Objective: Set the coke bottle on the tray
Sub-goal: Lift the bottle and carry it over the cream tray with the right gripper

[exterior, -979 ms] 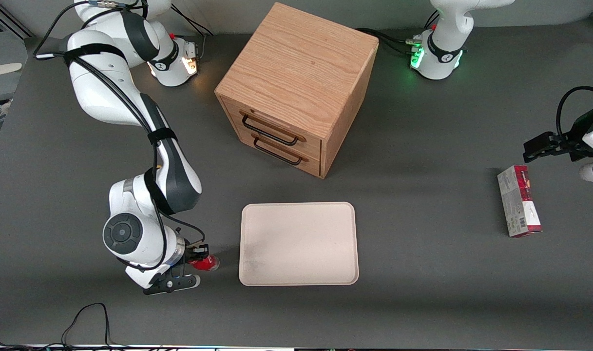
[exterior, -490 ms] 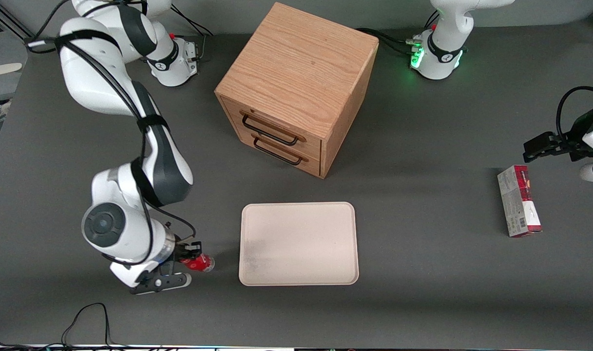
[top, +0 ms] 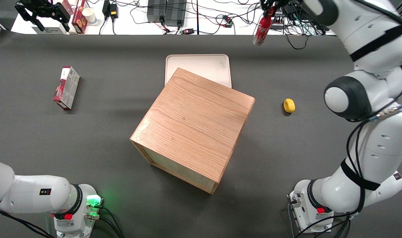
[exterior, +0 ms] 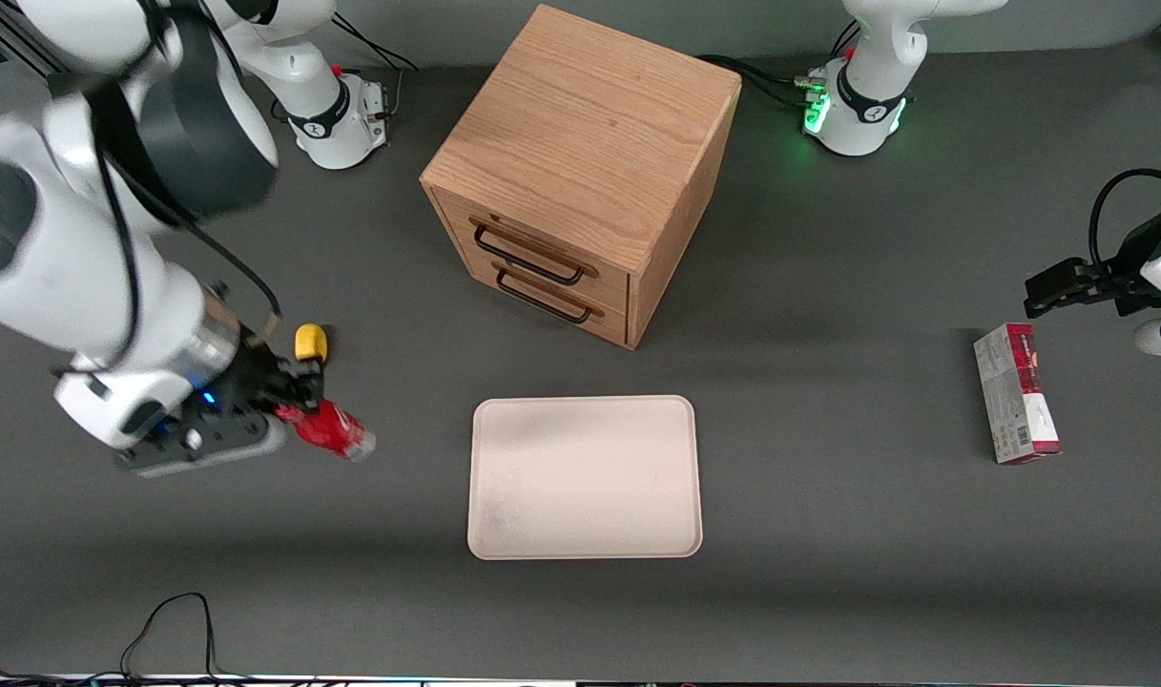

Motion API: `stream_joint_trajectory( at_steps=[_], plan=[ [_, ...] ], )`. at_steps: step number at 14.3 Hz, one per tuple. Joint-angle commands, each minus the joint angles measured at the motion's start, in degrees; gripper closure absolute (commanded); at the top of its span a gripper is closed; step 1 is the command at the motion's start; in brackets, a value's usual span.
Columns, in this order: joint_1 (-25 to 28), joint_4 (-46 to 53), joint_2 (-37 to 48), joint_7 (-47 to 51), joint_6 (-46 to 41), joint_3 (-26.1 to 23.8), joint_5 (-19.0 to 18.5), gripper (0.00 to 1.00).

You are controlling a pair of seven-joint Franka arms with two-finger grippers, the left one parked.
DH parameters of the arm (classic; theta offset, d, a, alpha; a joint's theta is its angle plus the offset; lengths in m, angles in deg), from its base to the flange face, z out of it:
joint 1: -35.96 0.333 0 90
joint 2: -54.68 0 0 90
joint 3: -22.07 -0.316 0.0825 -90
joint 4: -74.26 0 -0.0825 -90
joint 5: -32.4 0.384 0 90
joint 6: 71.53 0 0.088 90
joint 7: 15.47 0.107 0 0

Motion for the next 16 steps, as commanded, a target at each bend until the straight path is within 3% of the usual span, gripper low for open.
stream_joint_trajectory(
  at_steps=[1,5,8,13,16],
  plan=[
    [0.0,-1.77,3.17,-0.49,-1.29,-0.67,-0.54,0.9],
    [1.22,-1.69,1.69,1.08,3.36,-4.8,-0.89,0.9],
    [5.61,-1.69,-0.51,4.07,6.62,-4.36,-1.24,0.9],
    [8.61,-1.86,-5.16,5.13,10.57,-4.54,-5.28,0.9],
    [8.53,-2.21,-11.39,4.87,16.09,-4.28,-5.55,0.9]
  ],
)
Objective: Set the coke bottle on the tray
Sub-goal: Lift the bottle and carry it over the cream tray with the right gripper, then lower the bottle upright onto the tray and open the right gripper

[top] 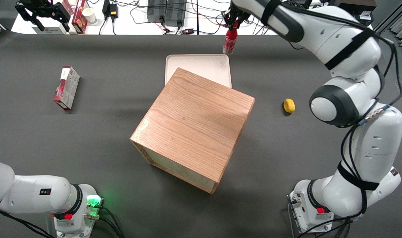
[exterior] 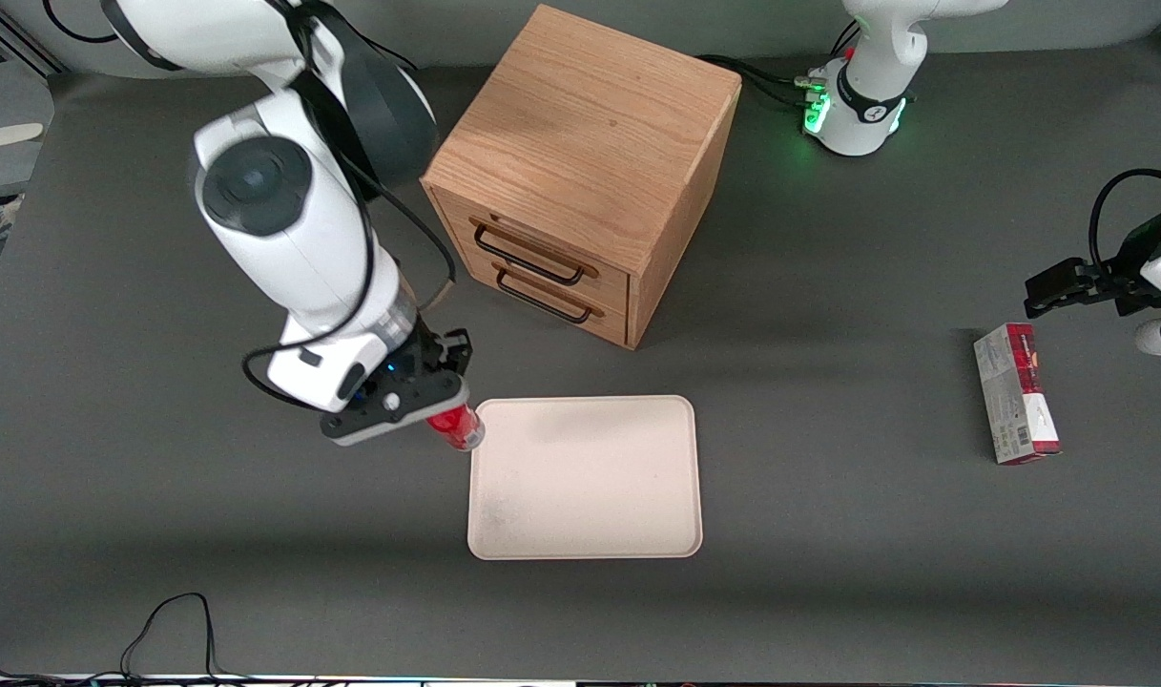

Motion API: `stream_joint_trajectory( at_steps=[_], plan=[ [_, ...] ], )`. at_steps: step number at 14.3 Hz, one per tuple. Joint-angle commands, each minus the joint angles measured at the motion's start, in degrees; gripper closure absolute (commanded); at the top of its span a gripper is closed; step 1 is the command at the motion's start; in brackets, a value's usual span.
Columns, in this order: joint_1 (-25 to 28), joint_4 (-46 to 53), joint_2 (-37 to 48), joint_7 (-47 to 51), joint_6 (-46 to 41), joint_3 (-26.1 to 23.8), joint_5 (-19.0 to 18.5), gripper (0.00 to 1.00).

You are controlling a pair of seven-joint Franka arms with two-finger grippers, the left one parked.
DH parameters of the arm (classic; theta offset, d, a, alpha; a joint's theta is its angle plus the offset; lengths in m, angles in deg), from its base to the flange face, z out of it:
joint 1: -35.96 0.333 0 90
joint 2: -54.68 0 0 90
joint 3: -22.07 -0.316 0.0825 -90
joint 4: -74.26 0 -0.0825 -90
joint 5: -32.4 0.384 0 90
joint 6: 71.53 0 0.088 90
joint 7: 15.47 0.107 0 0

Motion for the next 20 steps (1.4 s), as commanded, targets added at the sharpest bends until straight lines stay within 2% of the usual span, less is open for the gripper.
stream_joint_trajectory(
  at_steps=[1,5,11,13,15,16,17,20],
  plan=[
    [0.02,1.03,-6.45,1.31,6.42,0.02,-1.48,0.9],
    [-0.33,0.95,-12.62,1.4,14.0,0.89,-2.36,0.9],
    [-0.24,0.86,-15.97,1.48,17.7,1.6,-2.27,0.9],
    [-0.24,0.77,-16.23,1.48,17.7,1.6,-2.36,0.86],
    [-0.15,0.68,-16.32,1.48,17.7,1.6,-2.36,0.52],
    [-0.07,0.68,-16.32,1.57,17.7,1.69,-2.36,0.1],
    [-0.07,0.68,-16.23,1.57,17.7,1.69,-2.36,0.0],
    [-0.15,0.68,-14.31,1.75,16.21,1.6,-2.19,0.0]
  ],
)
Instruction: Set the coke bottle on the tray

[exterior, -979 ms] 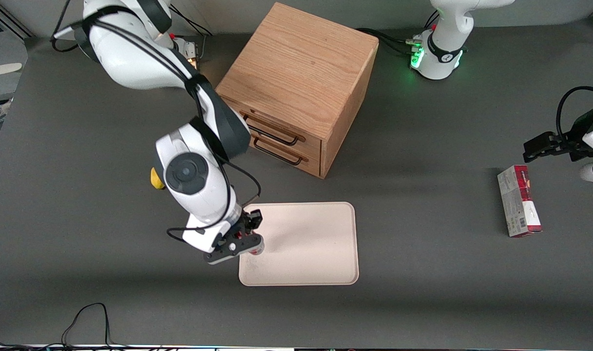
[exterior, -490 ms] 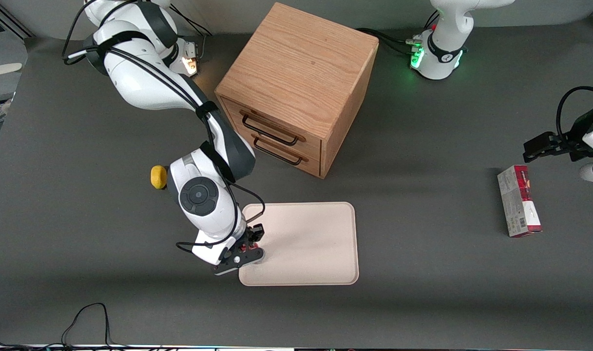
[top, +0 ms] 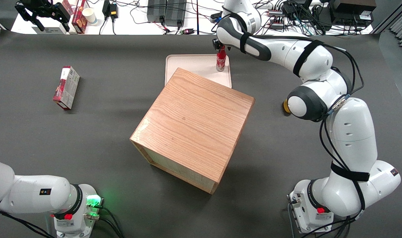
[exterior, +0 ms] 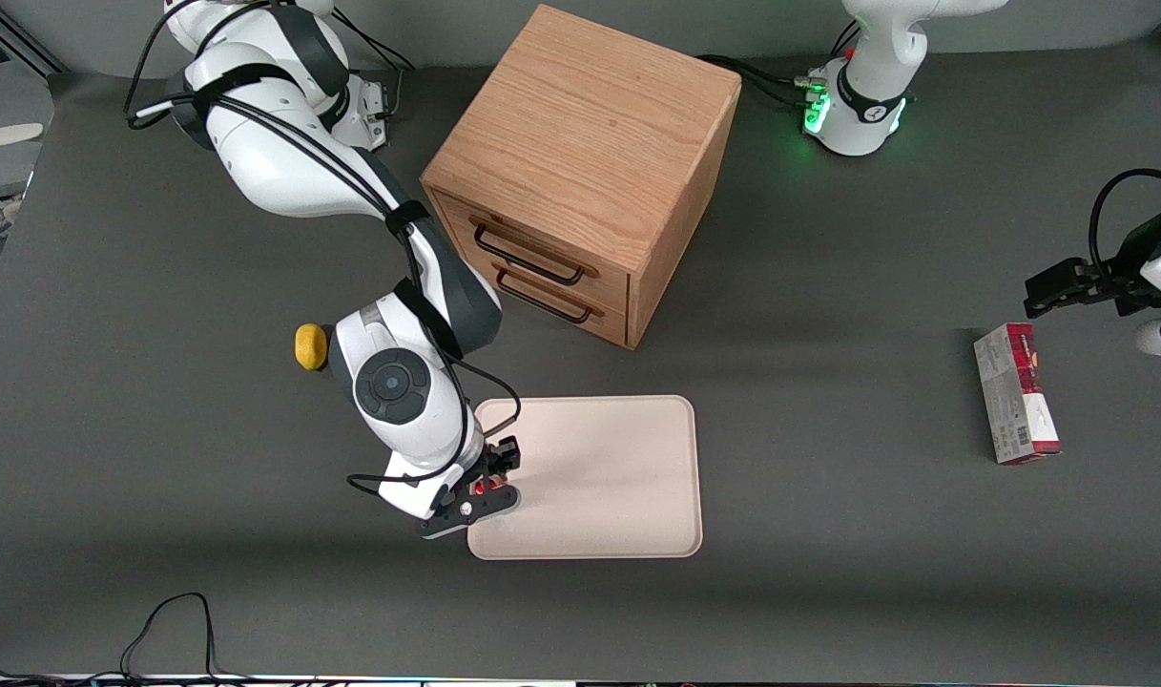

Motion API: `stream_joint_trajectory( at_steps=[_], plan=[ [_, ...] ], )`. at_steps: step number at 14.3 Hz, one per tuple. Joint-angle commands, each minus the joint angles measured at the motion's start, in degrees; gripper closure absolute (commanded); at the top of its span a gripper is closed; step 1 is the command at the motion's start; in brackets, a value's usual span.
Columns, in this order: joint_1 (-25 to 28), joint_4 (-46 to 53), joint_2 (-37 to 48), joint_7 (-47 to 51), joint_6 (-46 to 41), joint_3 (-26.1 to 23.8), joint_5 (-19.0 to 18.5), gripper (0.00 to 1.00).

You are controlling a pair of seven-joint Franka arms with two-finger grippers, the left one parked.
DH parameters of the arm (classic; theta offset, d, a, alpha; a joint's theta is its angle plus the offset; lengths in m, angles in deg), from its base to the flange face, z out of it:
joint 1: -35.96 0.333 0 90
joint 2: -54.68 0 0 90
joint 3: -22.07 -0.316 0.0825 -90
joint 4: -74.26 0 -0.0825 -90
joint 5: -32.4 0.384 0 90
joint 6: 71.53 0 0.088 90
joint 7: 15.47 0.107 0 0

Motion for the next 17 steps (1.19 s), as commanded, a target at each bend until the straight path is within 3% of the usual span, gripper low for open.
stream_joint_trajectory(
  at_steps=[1,8,11,14,17],
  plan=[
    [0.31,0.51,3.61,1.68,-3.55,-0.11,-0.95,0.0],
    [-0.12,0.51,16.89,3.0,-20.69,0.15,-0.77,0.0],
    [-5.11,0.16,20.41,2.65,-27.72,0.07,0.45,0.0],
    [-11.97,-7.36,26.63,-1.73,-27.84,0.16,4.58,0.0],
    [-18.3,-21.77,36.12,-5.86,-19.86,0.59,7.65,0.0]
  ],
)
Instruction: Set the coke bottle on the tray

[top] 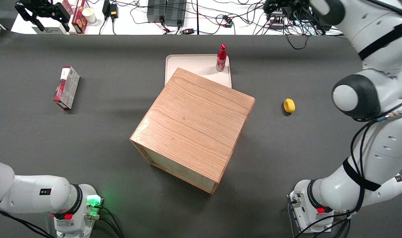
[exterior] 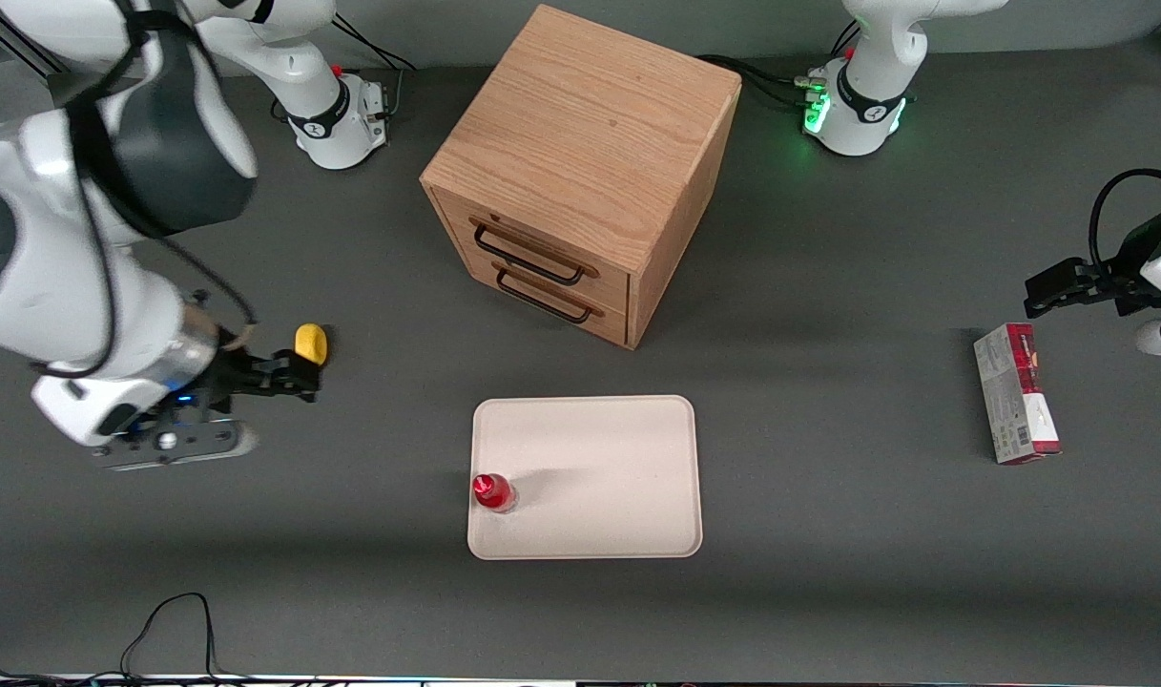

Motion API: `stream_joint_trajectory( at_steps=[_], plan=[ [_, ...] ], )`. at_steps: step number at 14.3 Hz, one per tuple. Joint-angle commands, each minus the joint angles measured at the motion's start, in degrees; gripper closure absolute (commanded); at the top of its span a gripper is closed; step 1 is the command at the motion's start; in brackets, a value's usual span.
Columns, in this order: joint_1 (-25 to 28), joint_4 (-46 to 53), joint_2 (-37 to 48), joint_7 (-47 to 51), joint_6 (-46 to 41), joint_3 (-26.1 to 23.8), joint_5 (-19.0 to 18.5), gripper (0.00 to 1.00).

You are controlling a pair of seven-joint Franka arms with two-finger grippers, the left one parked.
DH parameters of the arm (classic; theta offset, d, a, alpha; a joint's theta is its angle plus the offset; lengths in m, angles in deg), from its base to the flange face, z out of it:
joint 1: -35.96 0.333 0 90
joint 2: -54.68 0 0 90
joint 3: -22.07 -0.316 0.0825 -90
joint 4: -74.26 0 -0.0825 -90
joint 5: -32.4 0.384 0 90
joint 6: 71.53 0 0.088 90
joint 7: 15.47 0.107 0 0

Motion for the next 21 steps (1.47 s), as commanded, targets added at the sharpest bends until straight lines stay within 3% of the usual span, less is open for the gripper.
stream_joint_trajectory(
  at_steps=[1,7,21],
  plan=[
    [-4.82,-18.28,12.4,-4.51,7.99,0.71,4.04,0.0],
    [-6.33,-32.63,24.01,-5.84,13.28,6.33,5.1,0.0],
    [-4.84,-30.53,25.25,-8.48,6.52,11.96,2.55,0.0]
  ],
)
